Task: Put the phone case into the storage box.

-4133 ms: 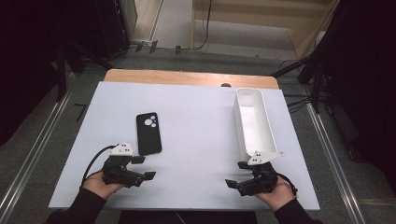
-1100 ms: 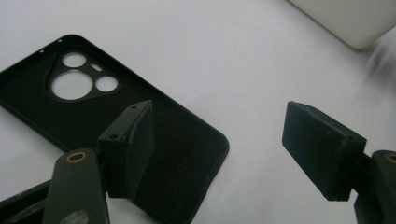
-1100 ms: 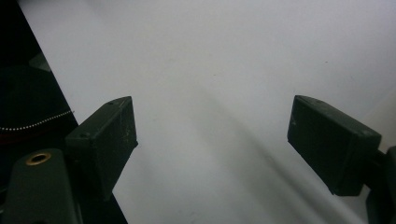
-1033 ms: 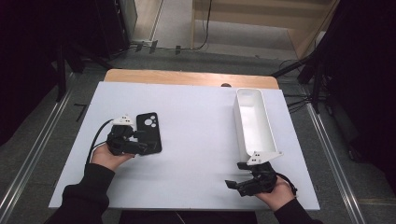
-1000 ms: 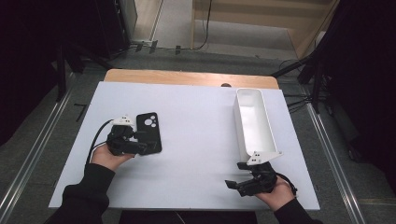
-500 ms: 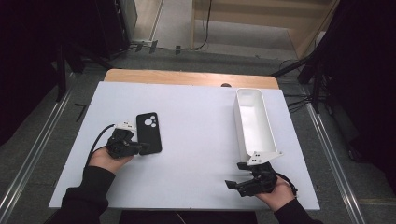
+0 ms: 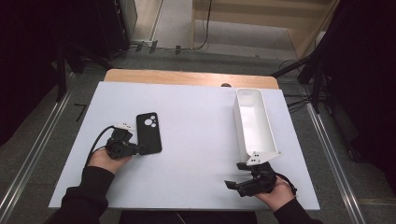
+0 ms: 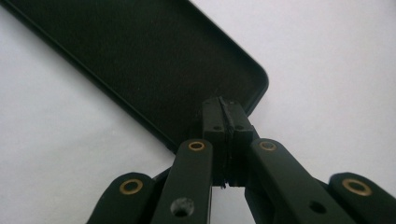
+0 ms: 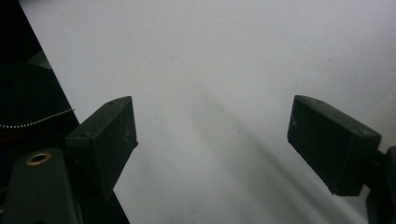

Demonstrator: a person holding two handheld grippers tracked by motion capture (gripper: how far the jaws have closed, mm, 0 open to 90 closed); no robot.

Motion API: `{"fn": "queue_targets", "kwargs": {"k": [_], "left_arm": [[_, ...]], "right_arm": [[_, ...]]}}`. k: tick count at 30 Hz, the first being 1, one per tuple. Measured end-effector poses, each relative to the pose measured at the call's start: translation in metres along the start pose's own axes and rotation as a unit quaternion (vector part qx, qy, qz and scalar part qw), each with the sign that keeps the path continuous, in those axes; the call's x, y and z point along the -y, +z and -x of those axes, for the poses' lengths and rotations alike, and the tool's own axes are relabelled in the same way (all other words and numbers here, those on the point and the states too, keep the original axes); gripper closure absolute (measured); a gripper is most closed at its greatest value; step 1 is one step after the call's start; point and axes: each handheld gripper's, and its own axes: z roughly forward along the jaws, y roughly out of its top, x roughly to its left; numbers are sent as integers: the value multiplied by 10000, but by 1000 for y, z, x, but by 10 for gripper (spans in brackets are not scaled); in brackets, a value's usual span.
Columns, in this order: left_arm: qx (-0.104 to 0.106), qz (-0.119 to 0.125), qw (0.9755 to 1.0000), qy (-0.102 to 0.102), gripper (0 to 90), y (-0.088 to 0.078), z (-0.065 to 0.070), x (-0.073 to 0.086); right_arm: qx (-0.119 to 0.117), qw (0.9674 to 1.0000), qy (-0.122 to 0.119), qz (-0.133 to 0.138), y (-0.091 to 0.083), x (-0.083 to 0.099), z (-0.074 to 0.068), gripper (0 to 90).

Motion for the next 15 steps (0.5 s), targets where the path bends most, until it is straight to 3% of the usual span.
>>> {"fn": "queue_targets", "kwargs": {"k": [4,10,15], "left_arm": [[30,-7,9999,-104,896,0,-4,1],[-114,-26,9999,-46,871,-4,-5,3],[-173,10,9996,-202,872,-10,-14,7]], "right_arm": [[-5,10000,12,-7,0,0,0,142],[-18,10000,1,-23,1,-1,0,142],[-45,10000,-22,-21,2,-3,0,142]]}}
